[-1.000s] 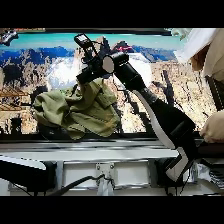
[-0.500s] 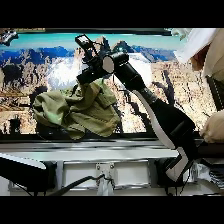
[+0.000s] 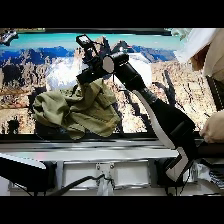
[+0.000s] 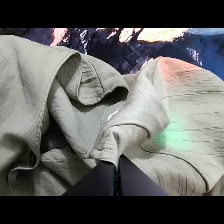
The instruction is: Fold the clothes and pants, and hang the long-sleeved shirts on hangers.
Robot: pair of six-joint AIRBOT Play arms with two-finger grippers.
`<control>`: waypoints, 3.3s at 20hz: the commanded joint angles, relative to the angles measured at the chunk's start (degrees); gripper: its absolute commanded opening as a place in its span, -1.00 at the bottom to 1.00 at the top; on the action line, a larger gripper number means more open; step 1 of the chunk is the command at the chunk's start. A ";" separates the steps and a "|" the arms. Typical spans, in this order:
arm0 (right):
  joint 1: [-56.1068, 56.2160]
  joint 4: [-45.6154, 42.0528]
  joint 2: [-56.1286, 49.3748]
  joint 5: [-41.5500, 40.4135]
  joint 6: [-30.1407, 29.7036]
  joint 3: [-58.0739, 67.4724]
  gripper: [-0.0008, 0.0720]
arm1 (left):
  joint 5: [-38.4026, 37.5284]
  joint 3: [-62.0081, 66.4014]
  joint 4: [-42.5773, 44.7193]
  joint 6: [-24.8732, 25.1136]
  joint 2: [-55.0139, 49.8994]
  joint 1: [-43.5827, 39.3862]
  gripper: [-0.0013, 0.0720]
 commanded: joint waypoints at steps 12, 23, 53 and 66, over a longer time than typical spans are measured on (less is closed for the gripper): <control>0.04 -0.17 0.04 -0.28 -0.52 0.04 -0.90 | -2.51 0.07 -2.01 4.48 10.29 -4.85 -0.94; -0.20 -4.87 0.04 -9.90 -0.42 0.04 -0.90 | -15.72 -4.55 -41.03 0.90 40.54 -16.02 -0.94; -3.87 -3.19 2.58 -7.32 0.35 0.04 -0.90 | -23.56 -46.40 -56.70 23.19 76.32 -41.46 -0.95; -1.88 -2.60 5.38 -3.26 -2.19 0.04 -0.90 | -23.08 -46.42 -70.23 35.63 60.15 -41.33 -0.95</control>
